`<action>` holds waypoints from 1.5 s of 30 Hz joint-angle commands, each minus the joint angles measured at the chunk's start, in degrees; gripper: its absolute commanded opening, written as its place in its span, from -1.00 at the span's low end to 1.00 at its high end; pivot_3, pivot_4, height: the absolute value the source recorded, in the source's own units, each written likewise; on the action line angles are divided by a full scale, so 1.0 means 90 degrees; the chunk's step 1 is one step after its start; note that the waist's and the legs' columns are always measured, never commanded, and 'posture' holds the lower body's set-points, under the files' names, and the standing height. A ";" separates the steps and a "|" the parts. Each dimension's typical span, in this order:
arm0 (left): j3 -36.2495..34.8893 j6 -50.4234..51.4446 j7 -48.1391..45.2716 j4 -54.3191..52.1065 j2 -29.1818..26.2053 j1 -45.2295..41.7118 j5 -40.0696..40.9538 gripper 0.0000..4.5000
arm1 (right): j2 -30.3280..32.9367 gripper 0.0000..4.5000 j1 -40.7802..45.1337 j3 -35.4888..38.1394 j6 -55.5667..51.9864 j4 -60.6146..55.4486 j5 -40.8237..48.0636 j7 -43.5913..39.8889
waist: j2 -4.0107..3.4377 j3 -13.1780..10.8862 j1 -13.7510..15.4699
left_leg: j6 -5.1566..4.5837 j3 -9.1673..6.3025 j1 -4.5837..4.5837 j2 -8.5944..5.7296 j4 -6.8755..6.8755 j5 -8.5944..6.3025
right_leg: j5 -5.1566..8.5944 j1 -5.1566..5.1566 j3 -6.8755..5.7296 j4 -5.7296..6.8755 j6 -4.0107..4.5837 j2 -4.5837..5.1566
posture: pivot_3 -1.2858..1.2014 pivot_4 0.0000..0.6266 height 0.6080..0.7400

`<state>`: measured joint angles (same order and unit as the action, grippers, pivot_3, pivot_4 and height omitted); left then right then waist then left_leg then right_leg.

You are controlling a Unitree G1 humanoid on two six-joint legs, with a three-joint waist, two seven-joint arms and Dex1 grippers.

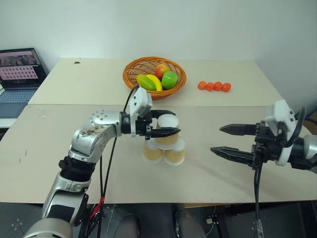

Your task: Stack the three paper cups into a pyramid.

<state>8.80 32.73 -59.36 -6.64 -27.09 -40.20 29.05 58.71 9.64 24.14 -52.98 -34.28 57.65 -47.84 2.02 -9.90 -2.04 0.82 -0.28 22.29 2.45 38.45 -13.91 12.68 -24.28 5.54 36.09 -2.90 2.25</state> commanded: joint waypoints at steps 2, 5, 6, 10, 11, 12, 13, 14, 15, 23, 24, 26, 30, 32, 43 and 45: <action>-0.0023 0.0024 0.0016 -0.0165 -0.0021 0.0039 0.0005 0.32 | 0.0097 1.00 0.0066 0.0208 0.0142 0.0000 0.0053 -0.0096 | 0.0000 0.0000 0.0001 | 0.0000 0.0000 0.0000 0.0000 0.0000 0.0000 | 0.0000 0.0000 0.0000 0.0000 0.0000 0.0000 | 0.03 -0.52 0.91; -0.0022 0.0025 0.0020 -0.0167 -0.0023 0.0039 0.0008 0.32 | 0.0094 1.00 0.0068 0.0208 0.0141 0.0003 0.0045 -0.0107 | 0.0000 0.0000 0.0001 | 0.0000 0.0000 0.0000 0.0000 0.0000 0.0000 | 0.0000 0.0000 0.0000 0.0000 0.0000 0.0000 | 0.03 -0.52 0.91; -0.0021 0.0034 0.0017 -0.0171 -0.0020 0.0035 0.0018 0.45 | 0.0093 1.00 0.0061 0.0195 0.0157 0.0010 0.0019 -0.0120 | 0.0000 0.0000 0.0001 | 0.0000 0.0000 0.0000 0.0000 0.0000 0.0000 | 0.0000 0.0000 0.0000 0.0000 0.0000 0.0000 | 0.03 -0.52 0.91; -0.0040 0.0069 0.0017 -0.0163 -0.0003 0.0012 0.0055 0.98 | 0.0090 1.00 0.0053 0.0166 0.0194 0.0039 -0.0039 -0.0156 | 0.0000 0.0000 -0.0001 | 0.0000 0.0000 0.0001 0.0000 0.0000 0.0000 | 0.0000 -0.0001 0.0000 0.0000 0.0001 0.0000 | 0.03 -0.52 0.91; -0.0055 0.0084 0.0020 -0.0154 0.0008 -0.0001 0.0071 0.98 | 0.0090 1.00 0.0054 0.0161 0.0204 0.0052 -0.0053 -0.0167 | 0.0000 0.0000 0.0001 | 0.0000 0.0000 0.0001 0.0000 0.0000 0.0000 | 0.0000 -0.0001 0.0000 0.0000 0.0001 0.0000 | 0.03 -0.52 0.91; -0.0065 0.0098 0.0022 -0.0149 0.0015 -0.0012 0.0081 0.98 | 0.0089 1.00 0.0050 0.0152 0.0222 0.0068 -0.0080 -0.0183 | 0.0000 0.0000 0.0002 | 0.0000 0.0000 0.0001 0.0000 0.0000 0.0000 | 0.0000 -0.0001 0.0000 0.0000 0.0001 0.0000 | 0.03 -0.52 0.91; -0.0070 0.0106 0.0020 -0.0149 0.0018 -0.0017 0.0087 0.98 | 0.0085 1.00 0.0049 0.0146 0.0235 0.0079 -0.0099 -0.0193 | 0.0000 0.0000 0.0003 | 0.0000 0.0000 0.0001 0.0000 0.0000 0.0000 | 0.0000 -0.0001 0.0000 0.0000 0.0001 0.0000 | 0.03 -0.52 0.91; -0.0071 0.0111 0.0021 -0.0157 0.0022 -0.0016 0.0088 0.98 | 0.0083 1.00 0.0041 0.0144 0.0249 0.0084 -0.0117 -0.0204 | 0.0000 0.0000 0.0004 | 0.0000 0.0000 0.0002 -0.0001 0.0001 0.0000 | 0.0000 -0.0001 0.0000 -0.0001 0.0001 0.0000 | 0.03 -0.52 0.91; -0.0078 0.0122 0.0024 -0.0167 0.0029 -0.0014 0.0099 0.98 | 0.0078 1.00 0.0035 0.0142 0.0257 0.0086 -0.0133 -0.0213 | 0.0000 0.0000 0.0004 | 0.0000 0.0000 0.0002 0.0000 0.0001 0.0000 | 0.0000 -0.0001 0.0000 -0.0001 0.0000 0.0000 | 0.03 -0.52 0.91; -0.0232 0.0186 0.0123 -0.0208 0.0104 -0.0230 0.0206 0.98 | 0.0054 1.00 0.0044 0.0117 0.0286 0.0121 -0.0212 -0.0289 | 0.0000 0.0000 0.0003 | 0.0000 0.0000 0.0002 0.0000 0.0001 0.0000 | -0.0001 -0.0001 0.0000 0.0000 0.0001 0.0000 | 0.03 -0.52 0.91; -0.0249 0.0197 0.0135 -0.0203 0.0109 -0.0273 0.0215 0.98 | 0.0054 1.00 0.0044 0.0114 0.0289 0.0124 -0.0219 -0.0296 | 0.0000 0.0000 0.0004 | 0.0000 0.0000 0.0002 0.0000 0.0001 0.0000 | 0.0000 -0.0001 0.0000 0.0000 0.0001 0.0000 | 0.03 -0.52 0.91; -0.0329 0.0203 0.0173 -0.0137 0.0142 -0.0464 0.0235 0.98 | 0.0057 1.00 0.0067 0.0092 0.0299 0.0147 -0.0243 -0.0318 | 0.0000 0.0000 0.0008 | 0.0000 0.0000 0.0002 -0.0001 0.0002 0.0000 | -0.0001 -0.0001 0.0000 0.0000 0.0001 0.0000 | 0.03 -0.52 0.91; -0.0617 0.0358 0.0385 0.0043 0.0257 -0.0966 0.0382 0.98 | 0.0064 1.00 0.0107 0.0056 0.0323 0.0198 -0.0273 -0.0359 | 0.0000 0.0000 0.0017 | 0.0000 0.0000 0.0003 -0.0001 0.0004 0.0000 | 0.0001 -0.0001 -0.0001 -0.0001 -0.0002 0.0000 | 0.03 -0.52 0.91; -0.0734 0.0426 0.0461 0.0099 0.0300 -0.1149 0.0483 0.98 | 0.0068 1.00 0.0113 0.0043 0.0339 0.0214 -0.0291 -0.0377 | 0.0001 0.0000 0.0017 | 0.0000 0.0000 0.0004 -0.0001 0.0005 0.0000 | 0.0000 -0.0001 -0.0001 0.0000 -0.0001 0.0000 | 0.03 -0.52 0.91; -0.2462 0.1611 0.1957 0.0654 0.0176 -0.2234 0.1640 0.98 | 0.0067 1.00 0.0339 -0.0142 0.0458 0.0432 -0.0416 -0.0469 | 0.0002 -0.0002 -0.0028 | -0.0002 -0.0004 0.0010 0.0000 0.0020 -0.0002 | 0.0001 -0.0002 -0.0002 0.0003 -0.0008 0.0000 | 0.03 -0.52 0.91; -0.2493 0.1245 0.2086 0.0754 -0.0173 -0.1969 0.1171 0.98 | 0.0048 1.00 0.0416 -0.0204 0.0570 0.0545 -0.0520 -0.0506 | 0.0002 -0.0002 -0.0055 | -0.0002 -0.0003 0.0003 0.0000 0.0020 -0.0002 | 0.0001 -0.0001 0.0000 0.0007 -0.0009 0.0000 | 0.03 -0.52 0.91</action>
<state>-12.21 46.64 -42.20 -0.28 -25.79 -59.53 42.70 58.74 11.91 21.87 -50.34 -29.76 54.00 -51.83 2.03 -9.91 -2.53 0.80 -0.31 22.31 2.45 38.63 -13.93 12.69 -24.29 5.54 36.19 -2.98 2.24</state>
